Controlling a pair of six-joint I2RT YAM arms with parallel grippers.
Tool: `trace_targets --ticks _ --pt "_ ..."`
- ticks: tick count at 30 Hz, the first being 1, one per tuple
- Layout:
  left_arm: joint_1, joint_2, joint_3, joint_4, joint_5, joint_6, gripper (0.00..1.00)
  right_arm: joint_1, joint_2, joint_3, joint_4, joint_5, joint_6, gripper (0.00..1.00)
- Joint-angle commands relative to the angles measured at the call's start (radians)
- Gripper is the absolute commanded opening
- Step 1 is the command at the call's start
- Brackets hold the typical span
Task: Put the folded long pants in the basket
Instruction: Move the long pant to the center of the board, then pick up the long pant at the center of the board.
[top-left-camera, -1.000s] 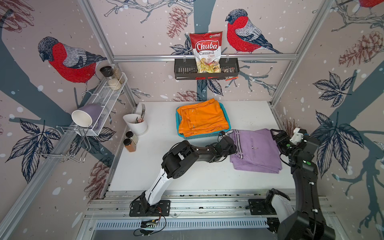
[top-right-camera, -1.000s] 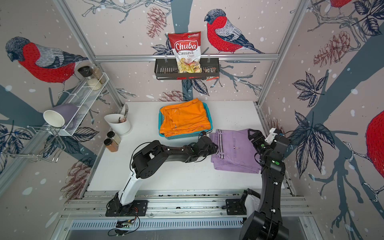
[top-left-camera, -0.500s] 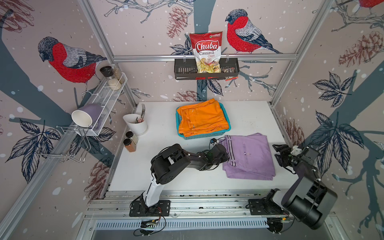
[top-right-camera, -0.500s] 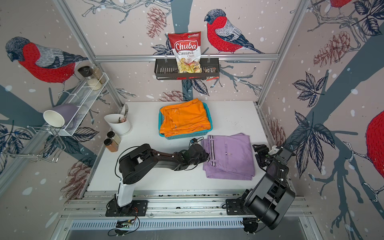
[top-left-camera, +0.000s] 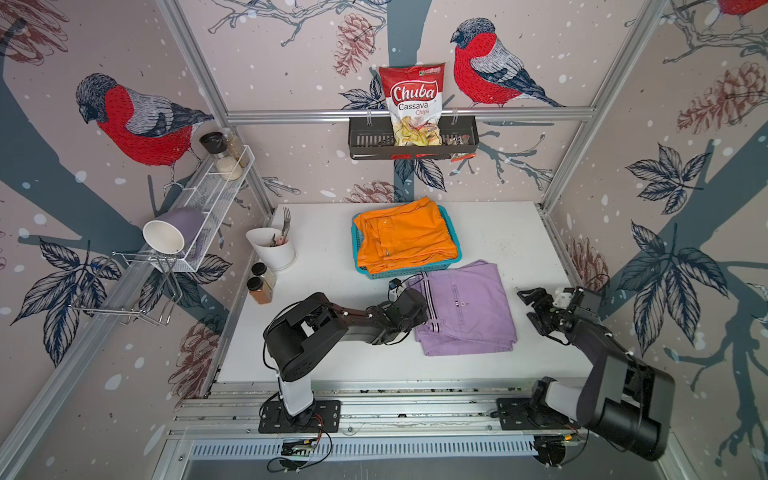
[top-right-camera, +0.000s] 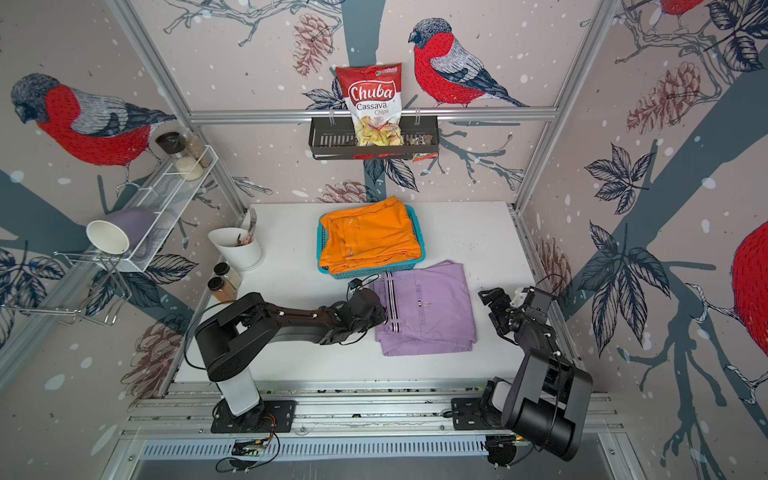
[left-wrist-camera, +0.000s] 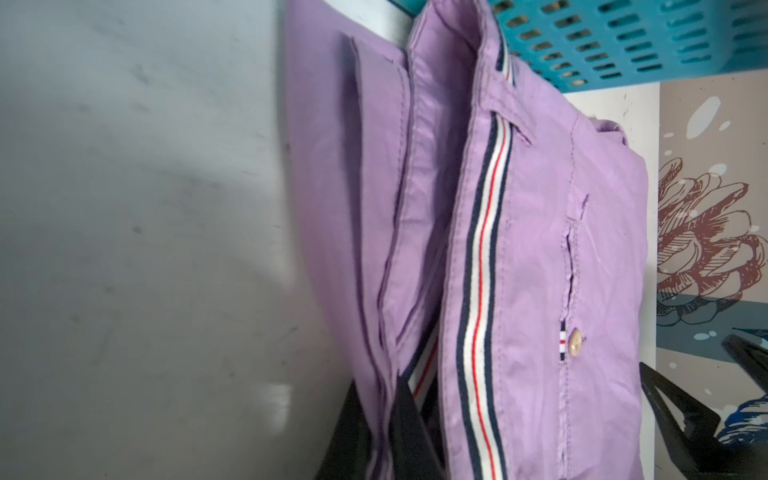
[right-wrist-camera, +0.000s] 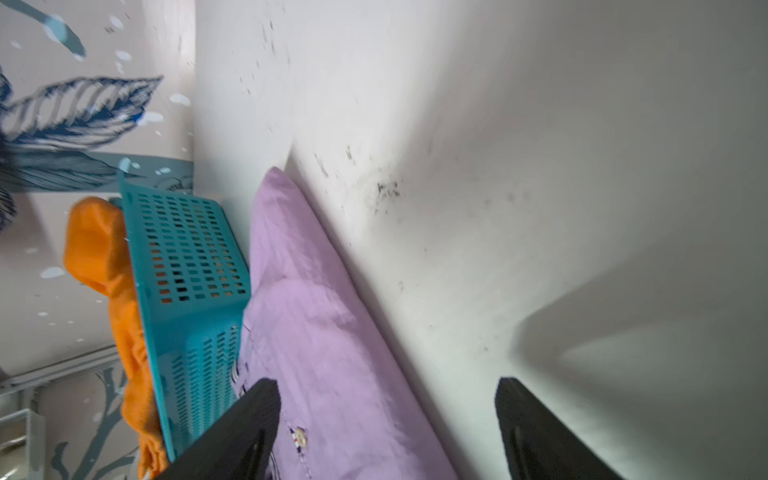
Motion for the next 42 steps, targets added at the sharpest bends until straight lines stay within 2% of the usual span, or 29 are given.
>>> trace_targets --ticks 1,11,14,15,20,23,31,36,42 --pt "0.015 0.017 -0.003 -0.182 -0.032 0.044 0.00 0.084 0.044 0.012 0.062 0.102 0.005 0.86" --pt "0.015 0.014 0.008 -0.195 -0.034 0.048 0.00 0.203 0.166 0.018 0.154 0.100 0.014 0.80" --pt "0.015 0.010 0.013 -0.201 -0.034 0.051 0.00 0.234 0.219 0.032 0.168 0.095 0.015 0.75" --pt "0.015 0.009 0.014 -0.202 -0.034 0.050 0.00 0.233 0.233 0.034 0.174 0.085 0.014 0.69" --pt "0.011 0.012 0.037 -0.229 -0.043 0.057 0.00 0.233 0.240 0.024 0.213 0.054 0.020 0.20" --pt "-0.009 0.027 0.098 -0.293 -0.075 0.063 0.00 0.235 0.213 0.008 0.231 0.053 0.033 0.00" --pt "-0.068 0.044 0.261 -0.441 -0.130 0.065 0.00 0.238 0.044 -0.041 0.189 0.052 0.063 0.00" --pt "-0.106 0.002 0.317 -0.511 -0.161 0.062 0.00 0.240 -0.215 -0.052 0.038 0.073 0.072 0.00" --pt "-0.142 -0.064 0.345 -0.526 -0.129 0.059 0.00 0.244 -0.496 0.016 -0.169 0.100 0.087 0.00"
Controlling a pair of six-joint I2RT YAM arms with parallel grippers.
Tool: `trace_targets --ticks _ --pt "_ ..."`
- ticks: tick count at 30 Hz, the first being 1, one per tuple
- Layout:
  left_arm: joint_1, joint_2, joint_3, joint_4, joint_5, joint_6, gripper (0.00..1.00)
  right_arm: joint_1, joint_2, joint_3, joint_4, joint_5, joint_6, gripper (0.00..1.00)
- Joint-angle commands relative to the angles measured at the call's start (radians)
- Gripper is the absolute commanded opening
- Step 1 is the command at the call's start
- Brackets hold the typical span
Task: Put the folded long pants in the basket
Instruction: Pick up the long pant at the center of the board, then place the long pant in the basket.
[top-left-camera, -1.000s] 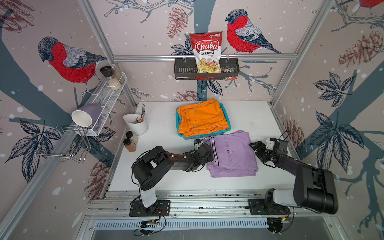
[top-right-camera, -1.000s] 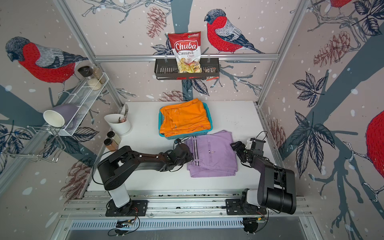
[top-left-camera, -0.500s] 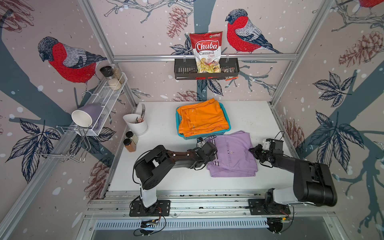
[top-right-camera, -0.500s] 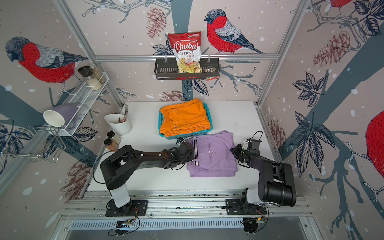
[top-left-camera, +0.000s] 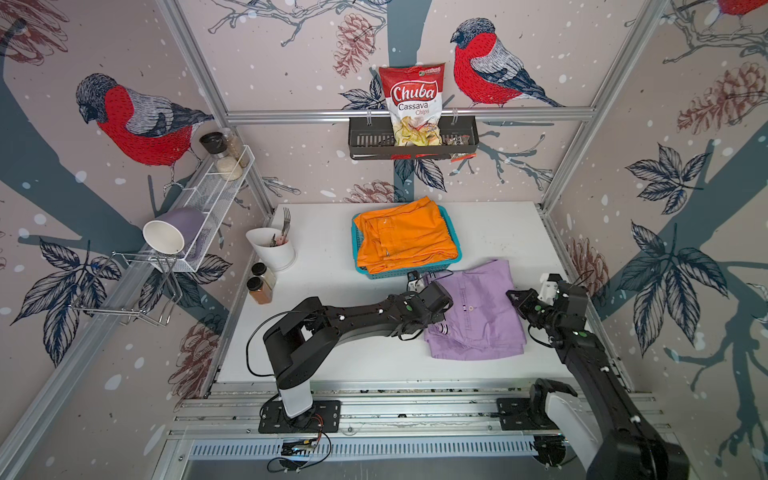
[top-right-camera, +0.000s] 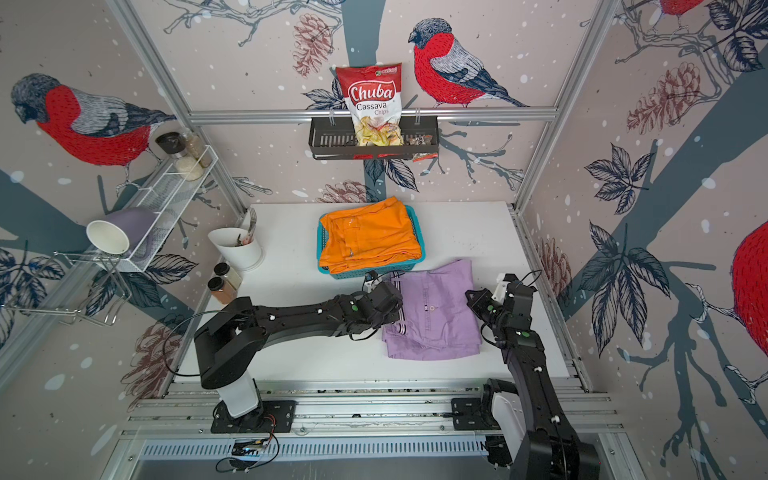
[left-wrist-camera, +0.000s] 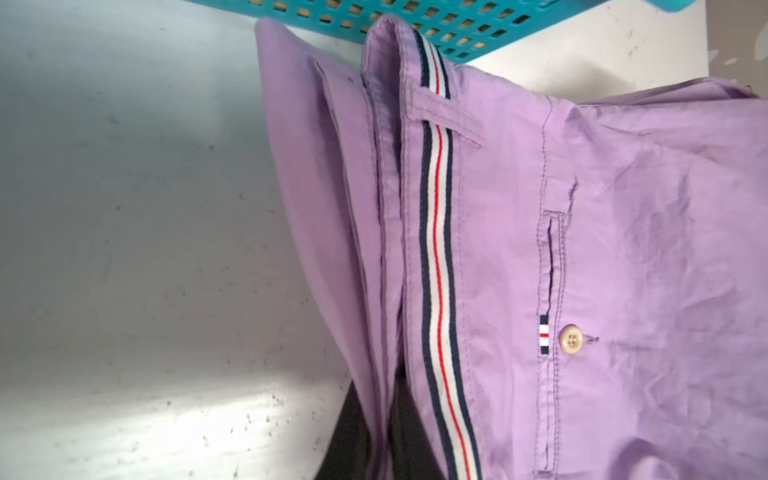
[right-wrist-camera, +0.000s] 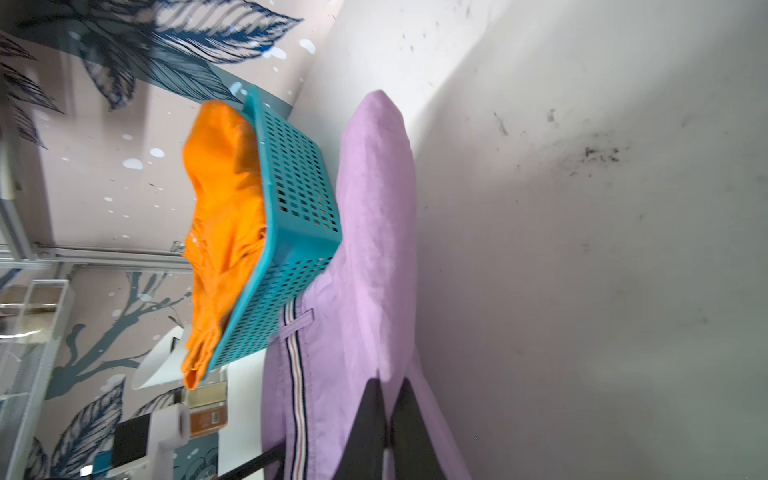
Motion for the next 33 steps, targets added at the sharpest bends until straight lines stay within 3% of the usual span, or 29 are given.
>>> trace_targets --ticks 1,7,11,17,26,33 --pt "-0.019 -0.031 0.035 -0.048 -0.006 0.004 0.00 0.001 -0.084 0.052 -0.124 0.013 0.017 0.00" --pt "-0.039 -0.102 0.128 -0.142 -0.022 0.035 0.00 0.009 -0.120 0.179 -0.214 -0.083 0.041 0.00" --pt "-0.039 -0.181 0.156 -0.177 -0.034 0.056 0.00 0.017 -0.121 0.294 -0.269 -0.072 0.030 0.00" --pt "-0.024 -0.285 0.205 -0.237 -0.075 0.098 0.00 0.031 -0.061 0.388 -0.230 -0.156 0.092 0.00" --pt "0.199 -0.398 0.176 -0.234 0.116 0.202 0.00 0.186 0.131 0.520 -0.067 -0.059 0.126 0.00" --pt "0.375 -0.296 0.263 -0.266 0.233 0.280 0.00 0.388 0.414 0.713 -0.021 0.122 0.090 0.00"
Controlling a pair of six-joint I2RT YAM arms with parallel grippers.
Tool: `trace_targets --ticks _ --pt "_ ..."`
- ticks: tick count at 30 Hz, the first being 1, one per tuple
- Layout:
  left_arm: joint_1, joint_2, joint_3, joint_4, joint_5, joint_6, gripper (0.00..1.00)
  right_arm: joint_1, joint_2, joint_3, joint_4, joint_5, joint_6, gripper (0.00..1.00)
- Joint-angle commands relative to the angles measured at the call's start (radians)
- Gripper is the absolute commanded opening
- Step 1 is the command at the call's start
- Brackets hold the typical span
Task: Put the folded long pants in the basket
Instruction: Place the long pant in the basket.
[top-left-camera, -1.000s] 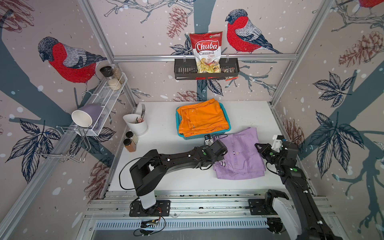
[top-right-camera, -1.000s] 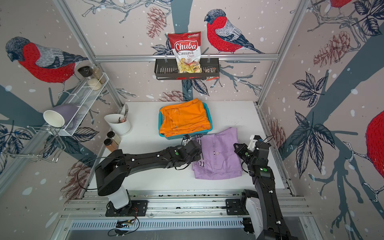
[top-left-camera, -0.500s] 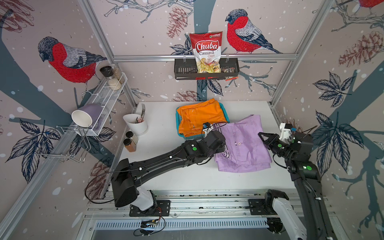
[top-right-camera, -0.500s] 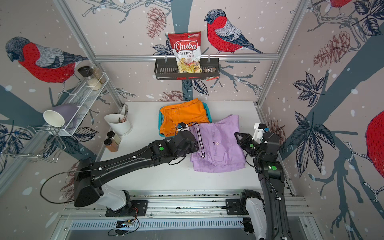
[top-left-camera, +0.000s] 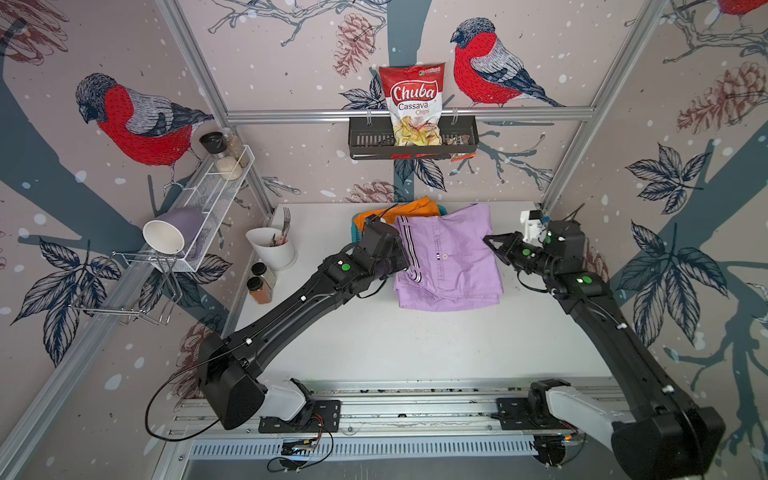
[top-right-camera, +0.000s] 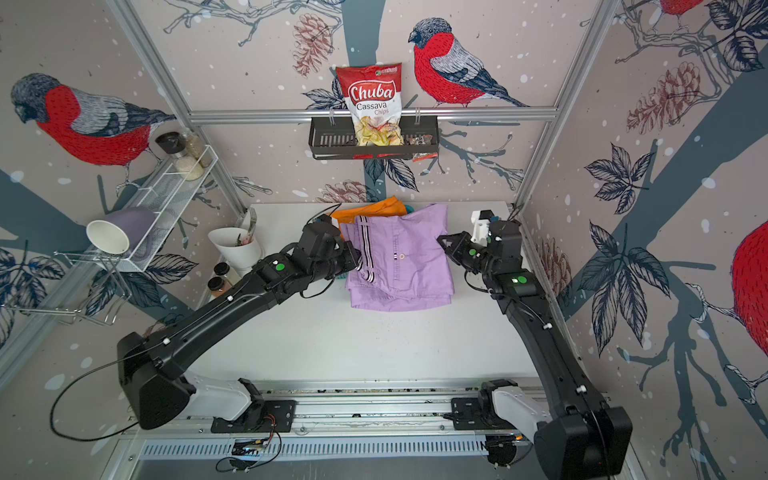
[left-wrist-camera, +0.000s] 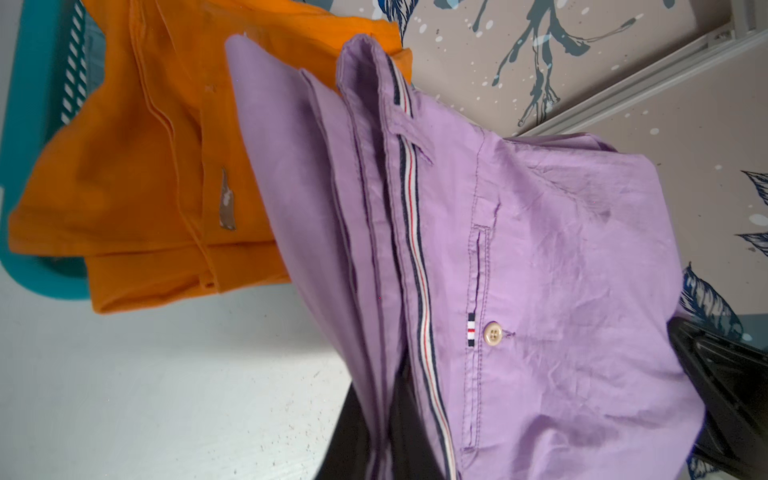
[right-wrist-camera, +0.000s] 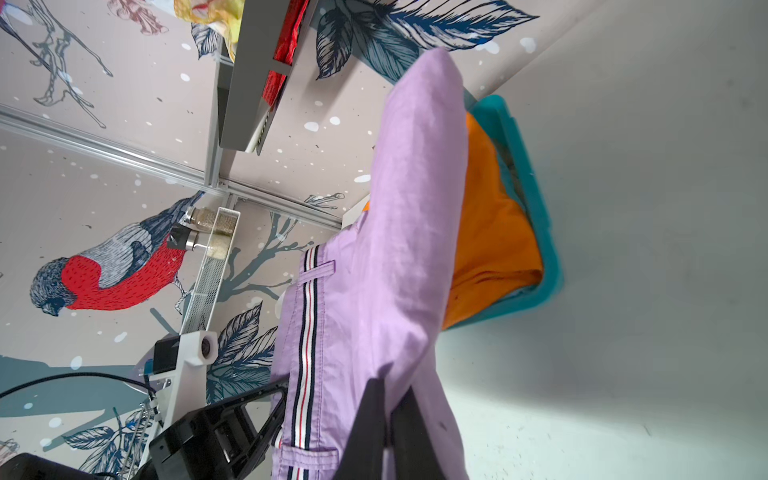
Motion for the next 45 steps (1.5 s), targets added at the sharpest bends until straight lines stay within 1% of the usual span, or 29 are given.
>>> trace_targets --ticks 1,6,9,13,16,21,24,26,31,34,40,45 --pt "0.058 0.064 0.056 -0.012 0.064 0.062 0.00 0.056 0.103 0.093 0.079 0.113 -0.030 0.00" --pt "0.122 0.204 0.208 -0.116 0.032 0.115 0.00 0.116 0.294 0.242 0.078 0.212 -0.079 0.00" --pt "0.149 0.252 0.260 -0.132 0.035 0.148 0.00 0.129 0.398 0.331 0.062 0.221 -0.100 0.00" --pt "0.192 0.281 0.286 -0.117 0.036 0.177 0.00 0.144 0.507 0.423 0.056 0.201 -0.106 0.00" --pt "0.241 0.319 0.322 -0.119 0.084 0.208 0.00 0.151 0.567 0.461 0.068 0.207 -0.106 0.00" --pt "0.302 0.402 0.408 -0.152 0.092 0.278 0.00 0.159 0.655 0.489 0.089 0.231 -0.118 0.00" --pt "0.333 0.463 0.447 -0.173 0.139 0.289 0.00 0.162 0.712 0.516 0.094 0.247 -0.141 0.00" --pt "0.345 0.491 0.432 -0.154 0.167 0.289 0.00 0.159 0.760 0.540 0.088 0.244 -0.157 0.00" --pt "0.387 0.558 0.400 -0.113 0.161 0.287 0.00 0.151 0.888 0.606 0.063 0.240 -0.203 0.00" --pt "0.425 0.596 0.389 -0.100 0.204 0.287 0.00 0.148 0.940 0.630 0.062 0.243 -0.228 0.00" --pt "0.444 0.587 0.349 -0.063 0.219 0.290 0.00 0.140 0.990 0.617 0.099 0.222 -0.211 0.00" --pt "0.443 0.533 0.317 -0.044 0.226 0.278 0.00 0.152 0.952 0.575 0.135 0.213 -0.191 0.00"
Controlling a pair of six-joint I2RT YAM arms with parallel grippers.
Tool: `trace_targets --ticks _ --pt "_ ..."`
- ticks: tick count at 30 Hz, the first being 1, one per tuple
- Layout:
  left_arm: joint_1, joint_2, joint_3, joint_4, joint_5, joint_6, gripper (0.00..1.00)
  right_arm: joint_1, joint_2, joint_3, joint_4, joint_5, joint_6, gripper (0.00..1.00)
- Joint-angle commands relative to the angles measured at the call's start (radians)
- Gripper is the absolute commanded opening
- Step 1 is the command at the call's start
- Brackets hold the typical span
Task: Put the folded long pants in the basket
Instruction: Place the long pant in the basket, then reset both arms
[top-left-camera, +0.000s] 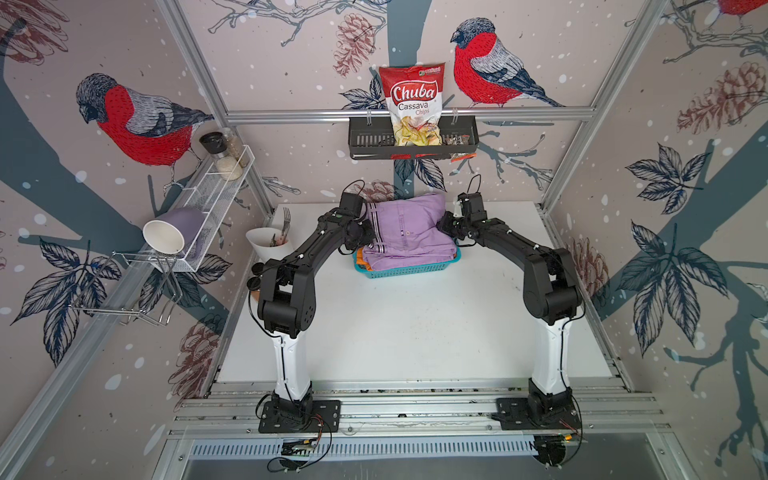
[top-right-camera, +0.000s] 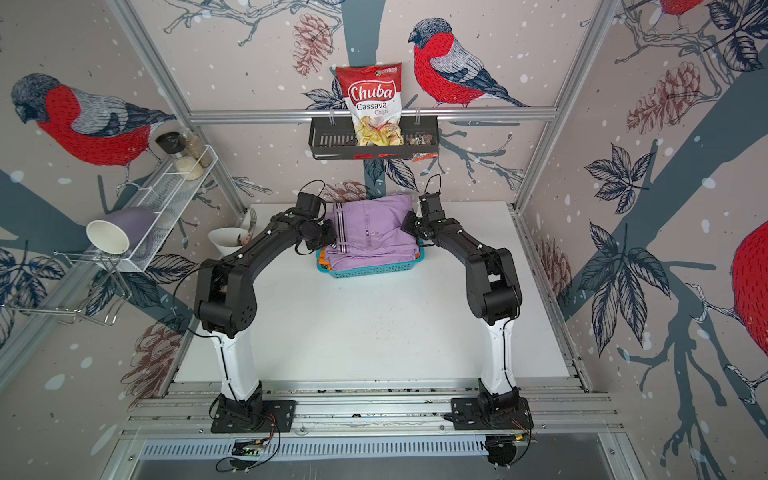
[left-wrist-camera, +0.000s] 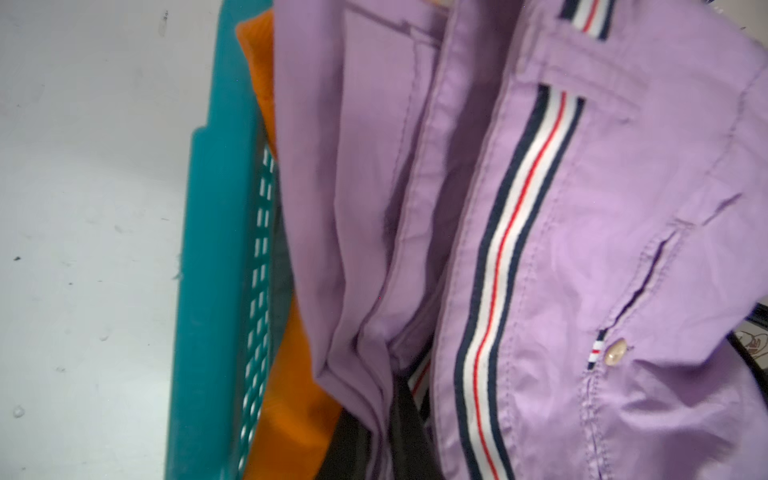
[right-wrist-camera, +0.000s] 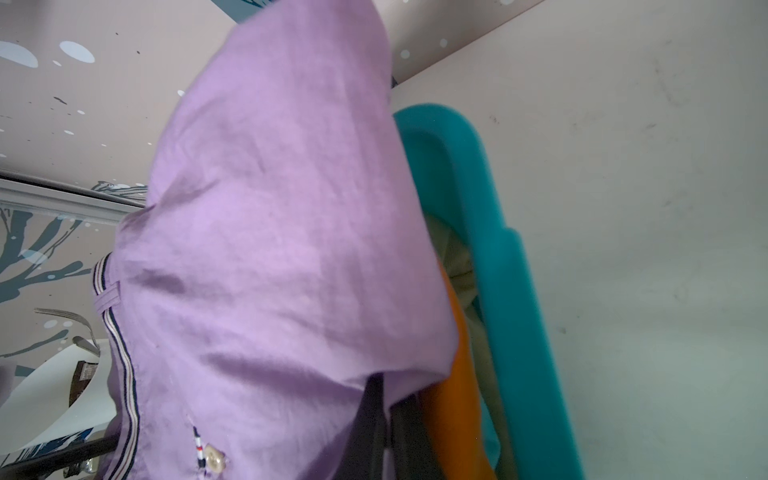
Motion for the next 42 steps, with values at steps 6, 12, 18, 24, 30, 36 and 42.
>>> trace_targets --ticks 6,12,18,24,30,36,42 --pt "0.004 -0.150 -0.096 0.075 -0.028 -0.050 0.96 0.029 -0.119 -0.059 0.051 -0.004 -0.008 0.54" --pt "-0.017 -0.408 -0.206 0.122 -0.139 -0.078 0.97 -0.006 -0.314 -0.142 0.042 0.117 -0.046 0.83" --pt "-0.030 -0.803 -0.538 0.355 -0.387 -0.124 0.97 -0.188 -0.649 -0.657 0.436 0.058 0.085 0.88" --pt "-0.027 -1.118 -1.060 0.742 -0.758 -0.120 0.95 -0.280 -0.860 -0.944 0.560 0.193 -0.126 1.00" --pt "-0.021 -1.036 -1.291 1.059 -0.901 0.151 0.95 -0.291 -0.965 -1.330 0.959 0.398 -0.364 1.00" --pt "0.035 -0.826 -1.357 1.331 -0.871 0.275 0.95 -0.271 -0.953 -1.435 1.122 0.382 -0.528 1.00" --pt "0.072 -0.808 -1.419 1.493 -0.751 0.392 0.95 -0.336 -0.765 -1.400 1.143 0.475 -0.476 1.00"
